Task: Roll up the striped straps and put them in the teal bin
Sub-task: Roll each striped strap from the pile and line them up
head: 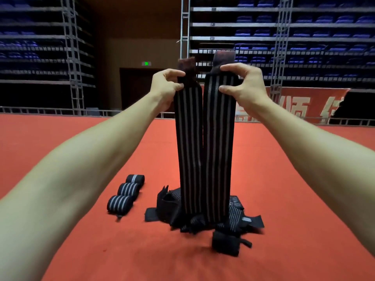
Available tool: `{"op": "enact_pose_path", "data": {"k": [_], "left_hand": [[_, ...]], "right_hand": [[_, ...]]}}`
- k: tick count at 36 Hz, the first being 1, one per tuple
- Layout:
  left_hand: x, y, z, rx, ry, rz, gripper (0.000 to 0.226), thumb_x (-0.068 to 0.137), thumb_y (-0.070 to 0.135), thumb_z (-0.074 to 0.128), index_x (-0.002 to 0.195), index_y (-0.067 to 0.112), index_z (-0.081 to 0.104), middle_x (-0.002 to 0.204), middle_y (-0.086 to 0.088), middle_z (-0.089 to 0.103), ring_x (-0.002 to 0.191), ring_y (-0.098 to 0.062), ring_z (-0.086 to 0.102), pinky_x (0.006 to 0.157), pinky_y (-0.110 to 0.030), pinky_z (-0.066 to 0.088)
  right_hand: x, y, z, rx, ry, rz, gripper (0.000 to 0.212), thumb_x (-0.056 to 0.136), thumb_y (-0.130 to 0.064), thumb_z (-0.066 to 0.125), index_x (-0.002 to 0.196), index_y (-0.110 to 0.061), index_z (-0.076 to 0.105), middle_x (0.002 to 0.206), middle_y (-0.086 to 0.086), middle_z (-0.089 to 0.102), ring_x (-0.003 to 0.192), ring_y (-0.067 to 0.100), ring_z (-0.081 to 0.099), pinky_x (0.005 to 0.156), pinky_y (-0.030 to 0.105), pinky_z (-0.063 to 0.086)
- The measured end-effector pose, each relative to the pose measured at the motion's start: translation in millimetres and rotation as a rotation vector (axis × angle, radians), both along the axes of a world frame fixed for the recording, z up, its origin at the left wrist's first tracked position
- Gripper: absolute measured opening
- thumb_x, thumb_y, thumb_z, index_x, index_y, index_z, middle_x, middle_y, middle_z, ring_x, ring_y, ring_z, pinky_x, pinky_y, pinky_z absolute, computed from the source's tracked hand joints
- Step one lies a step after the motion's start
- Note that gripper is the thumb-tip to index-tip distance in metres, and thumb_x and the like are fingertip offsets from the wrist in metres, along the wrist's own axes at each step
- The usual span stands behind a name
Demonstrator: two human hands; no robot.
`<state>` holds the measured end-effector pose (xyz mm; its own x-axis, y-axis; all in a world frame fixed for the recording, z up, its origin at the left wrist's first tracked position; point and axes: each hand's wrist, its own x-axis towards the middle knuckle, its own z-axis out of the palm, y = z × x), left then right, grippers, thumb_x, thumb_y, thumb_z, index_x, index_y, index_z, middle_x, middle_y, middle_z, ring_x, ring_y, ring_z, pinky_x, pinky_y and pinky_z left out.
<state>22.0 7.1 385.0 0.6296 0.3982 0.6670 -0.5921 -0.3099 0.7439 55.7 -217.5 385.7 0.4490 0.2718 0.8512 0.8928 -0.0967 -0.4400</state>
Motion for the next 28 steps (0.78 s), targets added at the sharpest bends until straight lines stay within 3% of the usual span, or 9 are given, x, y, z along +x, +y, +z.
{"op": "enact_pose_path", "data": {"k": [4,8,11,14,17,20,25,28], "left_hand": [[0,2,5,0.019,-0.003,0.008,0.032,0.085,-0.012,0.062,0.094,0.017,0.07,0.095,0.001,0.063,0.096,-0.018,0.056,0.056,-0.013,0.039],[0,0,0,0.035,0.017,0.004,0.033,0.085,-0.012,0.062,0.091,0.019,0.07,0.091,0.003,0.062,0.081,-0.009,0.053,0.054,-0.011,0.036],[1,-1,-6,0.035,0.019,-0.018,0.034,0.084,-0.013,0.062,0.09,0.019,0.069,0.092,-0.001,0.063,0.09,-0.017,0.055,0.059,-0.015,0.041],[2,-1,-8,0.021,0.007,-0.029,0.035,0.082,-0.015,0.062,0.089,0.018,0.069,0.094,-0.002,0.063,0.099,-0.02,0.057,0.077,-0.027,0.047],[2,-2,-7,0.02,0.003,-0.04,0.035,0.081,-0.015,0.063,0.089,0.019,0.069,0.097,-0.005,0.063,0.1,-0.02,0.057,0.074,-0.024,0.047],[4,-5,-7,0.011,-0.001,-0.062,0.034,0.081,-0.013,0.064,0.091,0.019,0.069,0.104,-0.011,0.063,0.104,-0.024,0.059,0.081,-0.032,0.049],[2,-14,-19,0.01,0.023,-0.114,0.033,0.086,-0.015,0.059,0.103,0.014,0.064,0.11,-0.017,0.063,0.096,-0.026,0.062,0.054,-0.019,0.049],[4,-16,-26,0.02,0.029,-0.119,0.034,0.087,-0.014,0.06,0.102,0.016,0.064,0.119,-0.019,0.062,0.098,-0.024,0.059,0.051,-0.014,0.046]], "right_hand": [[-7,-1,7,0.052,-0.009,0.06,0.049,0.073,0.006,0.079,0.119,-0.009,0.067,0.113,-0.001,0.066,0.095,-0.012,0.057,0.079,0.0,0.039],[-6,2,4,0.039,-0.01,0.062,0.054,0.071,0.005,0.08,0.121,-0.01,0.065,0.114,-0.002,0.065,0.098,-0.012,0.055,0.084,0.002,0.041],[-5,7,-5,0.008,-0.002,0.048,0.056,0.071,0.002,0.082,0.122,-0.013,0.066,0.117,-0.004,0.065,0.101,-0.011,0.053,0.089,0.003,0.04],[-1,12,-16,-0.009,0.012,0.053,0.057,0.07,0.003,0.082,0.121,-0.014,0.065,0.118,-0.004,0.065,0.101,-0.012,0.054,0.092,0.004,0.04],[-2,16,-22,-0.006,0.032,0.059,0.06,0.068,0.004,0.082,0.123,-0.013,0.065,0.116,-0.006,0.065,0.101,-0.012,0.055,0.091,0.004,0.041],[-4,20,-24,-0.006,0.033,0.081,0.061,0.068,0.01,0.08,0.124,-0.008,0.063,0.114,-0.005,0.063,0.095,-0.018,0.054,0.088,0.003,0.041],[-3,25,-32,0.004,0.05,0.071,0.059,0.07,0.011,0.078,0.124,-0.007,0.064,0.114,-0.005,0.063,0.098,-0.007,0.057,0.093,0.005,0.042],[-1,27,-37,0.018,0.033,0.042,0.057,0.071,0.01,0.078,0.122,-0.009,0.065,0.113,-0.006,0.064,0.1,-0.004,0.058,0.094,0.003,0.04]]}}
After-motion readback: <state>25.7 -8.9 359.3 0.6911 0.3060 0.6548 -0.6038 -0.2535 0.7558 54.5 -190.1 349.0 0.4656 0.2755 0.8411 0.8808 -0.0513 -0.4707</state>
